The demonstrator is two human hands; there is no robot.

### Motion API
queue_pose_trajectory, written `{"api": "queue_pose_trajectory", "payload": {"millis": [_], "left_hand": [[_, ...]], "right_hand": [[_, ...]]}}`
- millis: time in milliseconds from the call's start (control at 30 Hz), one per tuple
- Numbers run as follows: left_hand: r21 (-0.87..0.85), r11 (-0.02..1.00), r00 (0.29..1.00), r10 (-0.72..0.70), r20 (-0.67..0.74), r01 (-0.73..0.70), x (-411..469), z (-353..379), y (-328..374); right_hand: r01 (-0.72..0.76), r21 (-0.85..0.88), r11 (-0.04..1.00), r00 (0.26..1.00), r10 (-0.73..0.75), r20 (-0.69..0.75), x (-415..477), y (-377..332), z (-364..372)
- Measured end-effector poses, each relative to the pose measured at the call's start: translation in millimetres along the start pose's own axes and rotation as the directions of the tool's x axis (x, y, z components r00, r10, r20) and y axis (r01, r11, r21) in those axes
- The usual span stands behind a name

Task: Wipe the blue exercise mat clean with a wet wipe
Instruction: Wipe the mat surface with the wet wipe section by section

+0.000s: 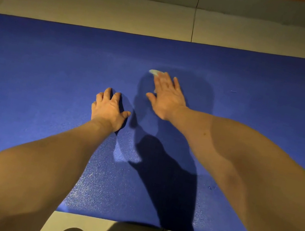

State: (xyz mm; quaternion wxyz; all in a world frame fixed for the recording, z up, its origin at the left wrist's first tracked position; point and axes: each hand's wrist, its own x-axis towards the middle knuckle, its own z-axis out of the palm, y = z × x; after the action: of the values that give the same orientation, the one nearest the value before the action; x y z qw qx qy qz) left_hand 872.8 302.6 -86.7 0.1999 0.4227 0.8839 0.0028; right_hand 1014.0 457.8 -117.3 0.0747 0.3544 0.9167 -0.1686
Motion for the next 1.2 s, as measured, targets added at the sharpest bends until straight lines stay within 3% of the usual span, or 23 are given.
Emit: {"api": "queue_pose_trajectory", "payload": {"millis": [67, 200, 267, 367, 467, 567, 700, 867, 933, 1033, 1100, 1200], "left_hand": [[0.007, 1.000, 1.000, 0.005, -0.002, -0.005, 1.9, -0.8, 0.6], [0.017, 1.000, 1.000, 0.013, -0.008, -0.013, 5.5, -4.4, 0.7], [0.015, 1.000, 1.000, 0.016, -0.011, -0.016, 8.9, -5.9, 0.7], [0.017, 1.000, 1.000, 0.017, -0.011, -0.017, 14.5, -6.5, 1.0], [0.009, 1.000, 1.000, 0.016, -0.013, -0.016, 18.3, -4.8, 2.8], [0.002, 1.000, 1.000, 0.016, -0.022, -0.016, 21.0, -4.4, 4.7], [0.008, 1.000, 1.000, 0.022, -0.023, -0.021, 24.0, -5.6, 5.1], [-0.005, 0.999, 0.999, 0.033, -0.027, -0.033, 28.2, -8.7, 2.9], [-0.008, 0.999, 0.999, 0.035, -0.029, -0.035, 31.2, -10.0, 3.5], [0.002, 0.999, 0.999, 0.039, -0.020, -0.039, 34.8, -11.7, 5.9], [0.016, 0.999, 0.999, 0.037, 0.000, -0.037, 36.8, -12.0, 8.1], [0.035, 0.999, 0.999, 0.004, 0.052, -0.006, 39.4, -14.7, 12.6]], "right_hand": [[-0.170, 0.015, 0.985, 0.985, 0.170, -0.041, 5.3, 26.8, -9.9], [-0.470, -0.066, 0.880, 0.881, 0.472, 0.018, 17.4, 34.2, -19.3], [-0.475, -0.009, 0.880, 0.880, 0.475, 0.010, 23.8, 14.4, -15.6], [-0.250, 0.067, 0.966, 0.967, 0.253, -0.038, 32.1, -23.7, -3.8], [-0.041, -0.015, 0.999, 0.998, 0.042, 0.048, 33.6, -42.0, 3.9], [-0.002, -0.055, 0.998, 0.999, 0.005, 0.045, 33.2, -22.6, -0.3], [-0.236, -0.035, 0.971, 0.972, 0.235, -0.027, 40.2, 27.1, -14.4], [-0.536, -0.008, 0.844, 0.845, 0.536, -0.006, 50.2, 29.3, -24.7], [-0.493, 0.014, 0.870, 0.870, 0.493, 0.000, 57.1, 5.3, -21.3], [-0.216, 0.027, 0.976, 0.976, 0.216, 0.008, 64.5, -29.3, -11.7], [-0.066, -0.003, 0.998, 0.997, 0.066, 0.031, 66.2, -35.2, -8.3], [0.008, -0.040, 0.999, 1.000, -0.007, 0.028, 68.9, -15.0, -11.9]]}}
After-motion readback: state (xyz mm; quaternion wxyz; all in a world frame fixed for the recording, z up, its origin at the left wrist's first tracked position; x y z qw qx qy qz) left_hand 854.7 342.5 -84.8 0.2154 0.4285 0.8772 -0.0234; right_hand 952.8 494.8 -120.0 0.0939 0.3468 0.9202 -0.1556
